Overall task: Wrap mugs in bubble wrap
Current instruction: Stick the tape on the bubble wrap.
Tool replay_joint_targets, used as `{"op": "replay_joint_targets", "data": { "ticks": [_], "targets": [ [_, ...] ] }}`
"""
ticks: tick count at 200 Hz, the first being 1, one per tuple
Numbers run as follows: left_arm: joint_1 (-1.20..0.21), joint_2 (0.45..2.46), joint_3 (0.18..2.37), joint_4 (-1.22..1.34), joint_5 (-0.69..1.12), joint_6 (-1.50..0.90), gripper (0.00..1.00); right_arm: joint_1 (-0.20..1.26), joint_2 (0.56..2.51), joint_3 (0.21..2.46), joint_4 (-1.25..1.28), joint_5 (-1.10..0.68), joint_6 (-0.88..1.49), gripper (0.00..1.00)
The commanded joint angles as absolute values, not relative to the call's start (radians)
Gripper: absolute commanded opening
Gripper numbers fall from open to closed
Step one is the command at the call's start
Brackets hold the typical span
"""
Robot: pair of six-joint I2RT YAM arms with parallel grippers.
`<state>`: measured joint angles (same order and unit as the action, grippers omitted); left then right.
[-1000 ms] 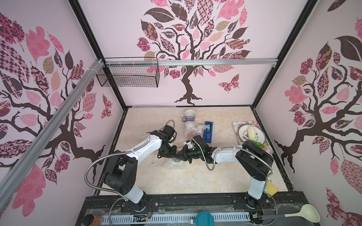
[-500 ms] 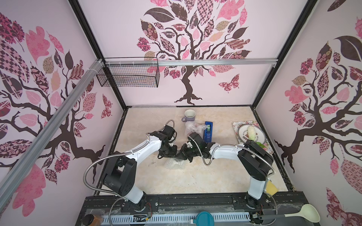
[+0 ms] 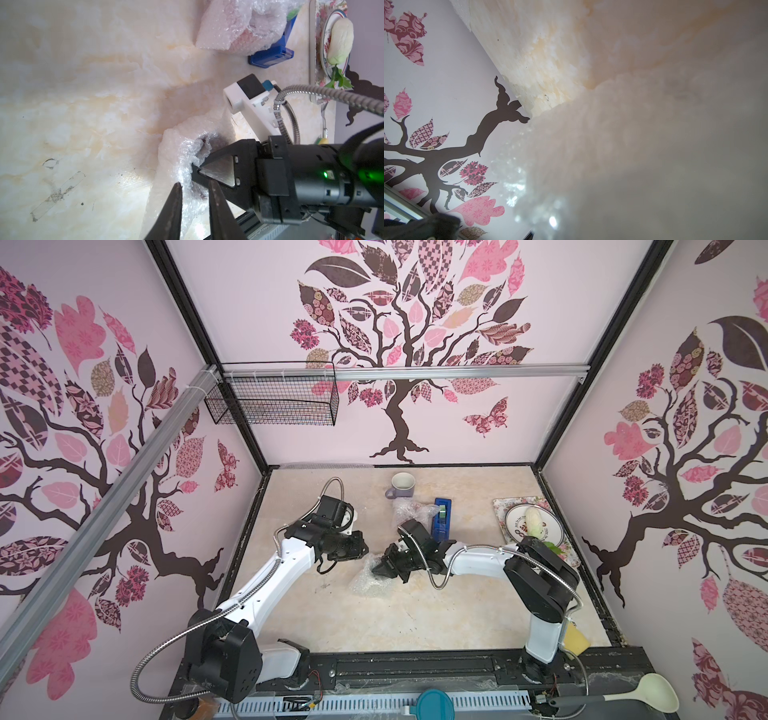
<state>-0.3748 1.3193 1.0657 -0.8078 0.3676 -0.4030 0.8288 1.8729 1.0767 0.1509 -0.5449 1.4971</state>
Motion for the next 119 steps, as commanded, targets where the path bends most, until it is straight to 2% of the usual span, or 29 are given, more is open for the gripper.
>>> {"op": "replay_joint_targets", "data": {
  "ticks": [1, 13, 70, 119],
  "targets": [
    [-0.378, 1.343, 1.086, -0.792, 0.536, -0.373, 0.12, 0.824, 1.942, 1.071, 0.03, -0.482, 1.513, 0.0],
    [-0.394, 1.372, 1.097, -0.822, 0.553, -0.341, 0.0, 0.822, 1.945, 1.072, 0.032, -0.48, 1.513, 0.0],
    [-0.427, 1.457, 1.133, -0.915, 0.489, -0.271, 0.0, 0.823, 1.947, 1.084, 0.021, -0.48, 1.506, 0.0],
    [-0.439, 1.521, 1.148, -0.876, 0.444, -0.285, 0.0, 0.824, 1.953, 1.093, 0.029, -0.476, 1.506, 0.0]
  ]
}}
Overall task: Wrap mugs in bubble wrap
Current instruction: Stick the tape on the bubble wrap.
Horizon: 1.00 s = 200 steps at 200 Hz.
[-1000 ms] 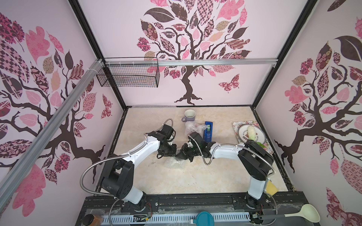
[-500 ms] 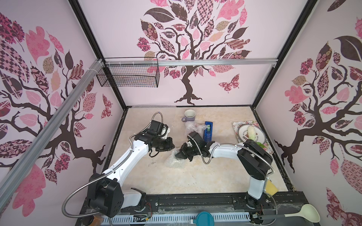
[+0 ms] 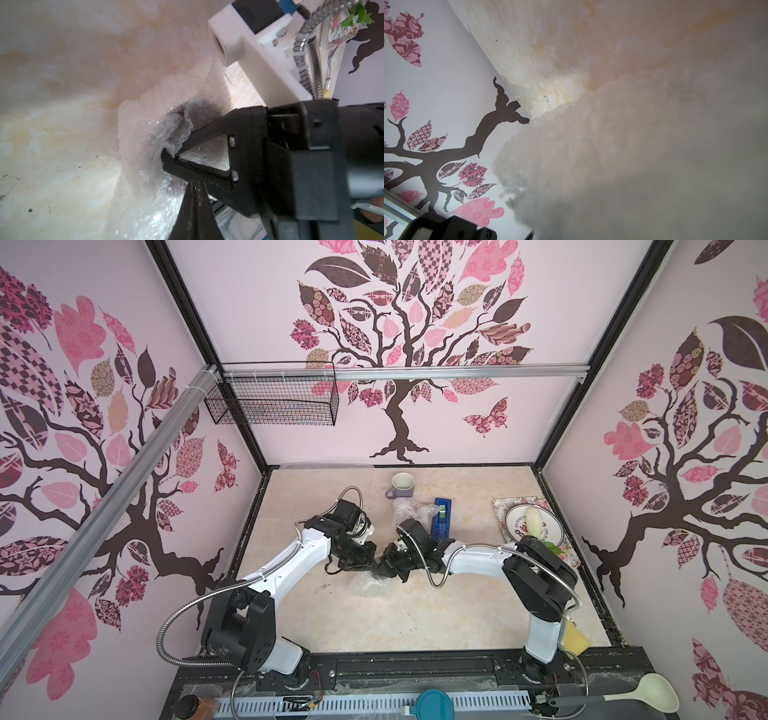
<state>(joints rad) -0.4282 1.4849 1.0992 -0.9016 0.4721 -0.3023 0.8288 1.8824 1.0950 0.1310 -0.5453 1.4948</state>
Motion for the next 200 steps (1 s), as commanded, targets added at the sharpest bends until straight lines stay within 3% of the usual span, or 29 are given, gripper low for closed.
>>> {"op": "replay_joint_targets", "data": {
  "ticks": [1, 85, 94, 106, 153, 169, 200],
  "targets": [
    [-0.44, 1.522, 1.149, -0.876, 0.442, -0.285, 0.0, 0.825, 1.953, 1.093, 0.029, -0.475, 1.506, 0.0],
    [-0.438, 1.643, 1.192, -0.785, 0.325, -0.321, 0.0, 0.831, 1.941, 1.074, 0.06, -0.473, 1.517, 0.0],
    [-0.437, 1.657, 1.206, -0.792, 0.318, -0.334, 0.07, 0.834, 1.946, 1.085, 0.053, -0.479, 1.514, 0.0],
    [-0.436, 1.658, 1.211, -0.79, 0.307, -0.347, 0.09, 0.836, 1.946, 1.093, 0.047, -0.479, 1.507, 0.0],
    [-0.419, 1.55, 1.163, -0.705, 0.373, -0.418, 0.32, 0.838, 1.944, 1.114, 0.022, -0.477, 1.479, 0.0],
    [-0.419, 1.546, 1.14, -0.691, 0.37, -0.428, 0.34, 0.84, 1.945, 1.118, 0.021, -0.475, 1.477, 0.0],
    [-0.414, 1.6, 1.149, -0.75, 0.377, -0.408, 0.29, 0.839, 1.951, 1.115, 0.017, -0.482, 1.471, 0.0]
  ]
}}
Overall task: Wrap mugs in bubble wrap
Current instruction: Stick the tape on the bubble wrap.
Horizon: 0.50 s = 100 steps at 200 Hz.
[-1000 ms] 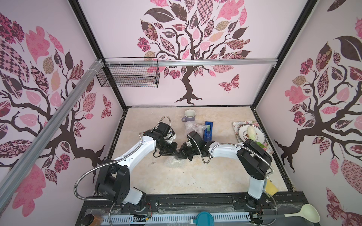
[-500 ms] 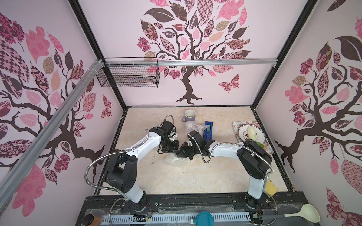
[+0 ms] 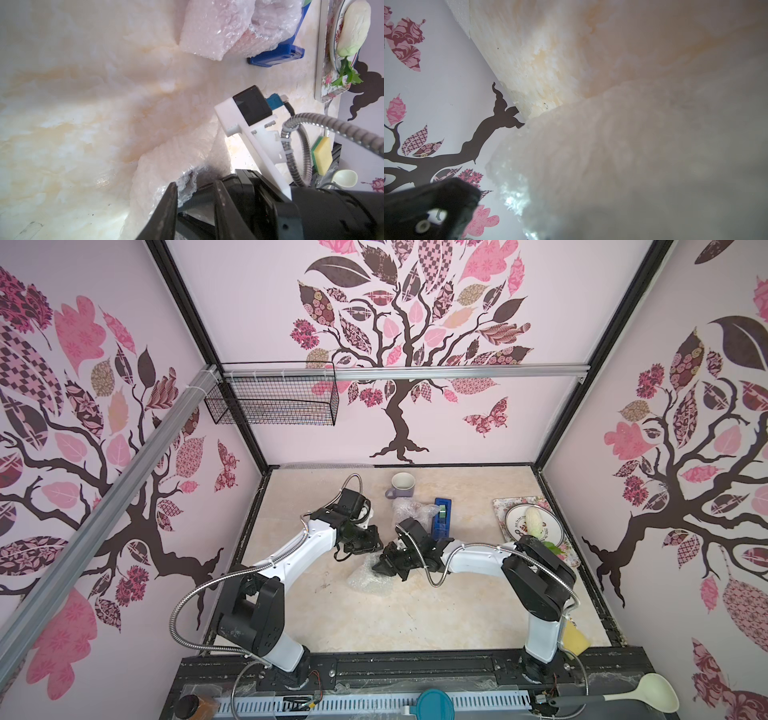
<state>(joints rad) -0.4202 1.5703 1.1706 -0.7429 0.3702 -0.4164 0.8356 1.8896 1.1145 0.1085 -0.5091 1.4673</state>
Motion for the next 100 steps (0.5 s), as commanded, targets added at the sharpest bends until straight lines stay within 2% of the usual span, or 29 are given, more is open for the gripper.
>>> {"op": "replay_joint_targets", "data": {
  "ticks": [1, 23, 51, 100],
  "targets": [
    [-0.414, 1.602, 1.148, -0.752, 0.378, -0.408, 0.29, 0.839, 1.951, 1.113, 0.019, -0.483, 1.471, 0.0],
    [-0.41, 1.583, 1.151, -0.727, 0.445, -0.424, 0.22, 0.839, 1.944, 1.106, 0.03, -0.48, 1.474, 0.0],
    [-0.41, 1.575, 1.175, -0.716, 0.541, -0.436, 0.2, 0.839, 1.944, 1.115, 0.023, -0.479, 1.465, 0.0],
    [-0.388, 1.647, 1.171, -0.822, 0.546, -0.414, 0.05, 0.839, 1.938, 1.083, 0.045, -0.481, 1.48, 0.0]
  ]
}}
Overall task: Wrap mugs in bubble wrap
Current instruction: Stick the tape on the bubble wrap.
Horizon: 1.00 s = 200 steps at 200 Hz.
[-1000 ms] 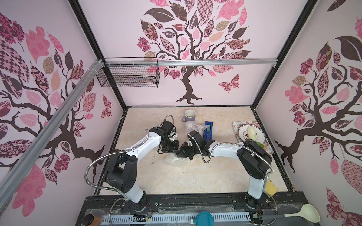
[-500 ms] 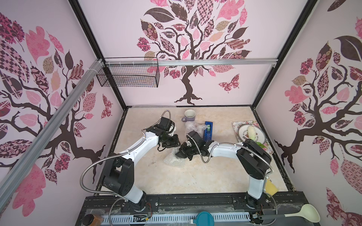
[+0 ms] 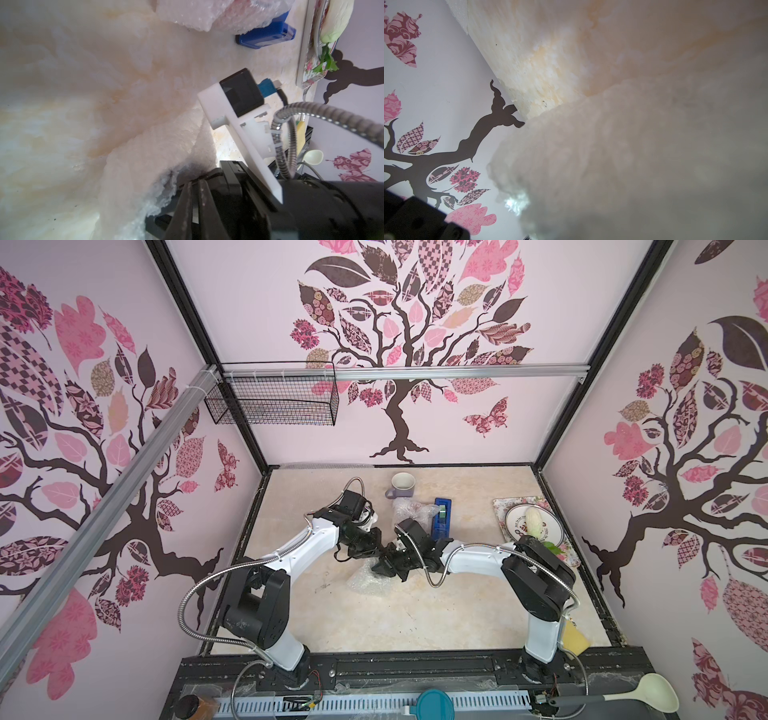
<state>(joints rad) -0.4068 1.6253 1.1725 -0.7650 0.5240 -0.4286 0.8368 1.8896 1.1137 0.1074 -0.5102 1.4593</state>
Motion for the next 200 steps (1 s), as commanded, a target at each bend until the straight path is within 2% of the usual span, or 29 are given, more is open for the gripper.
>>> {"op": "replay_joint_targets", "data": {
  "ticks": [1, 46, 73, 94, 148, 200],
  "targets": [
    [-0.387, 1.647, 1.171, -0.824, 0.545, -0.413, 0.05, 0.84, 1.937, 1.08, 0.047, -0.481, 1.482, 0.0],
    [-0.374, 1.5, 1.114, -0.815, 0.61, -0.466, 0.06, 0.839, 1.929, 1.082, 0.051, -0.474, 1.486, 0.0],
    [-0.376, 1.404, 1.011, -0.797, 0.626, -0.521, 0.0, 0.84, 1.933, 1.079, 0.062, -0.479, 1.492, 0.0],
    [-0.377, 1.361, 0.954, -0.807, 0.611, -0.53, 0.0, 0.84, 1.933, 1.081, 0.064, -0.479, 1.495, 0.0],
    [-0.38, 1.397, 0.915, -0.82, 0.641, -0.48, 0.0, 0.84, 1.938, 1.089, 0.06, -0.482, 1.489, 0.0],
    [-0.387, 1.407, 0.838, -0.866, 0.583, -0.416, 0.0, 0.839, 1.94, 1.093, 0.064, -0.48, 1.487, 0.0]
  ]
}}
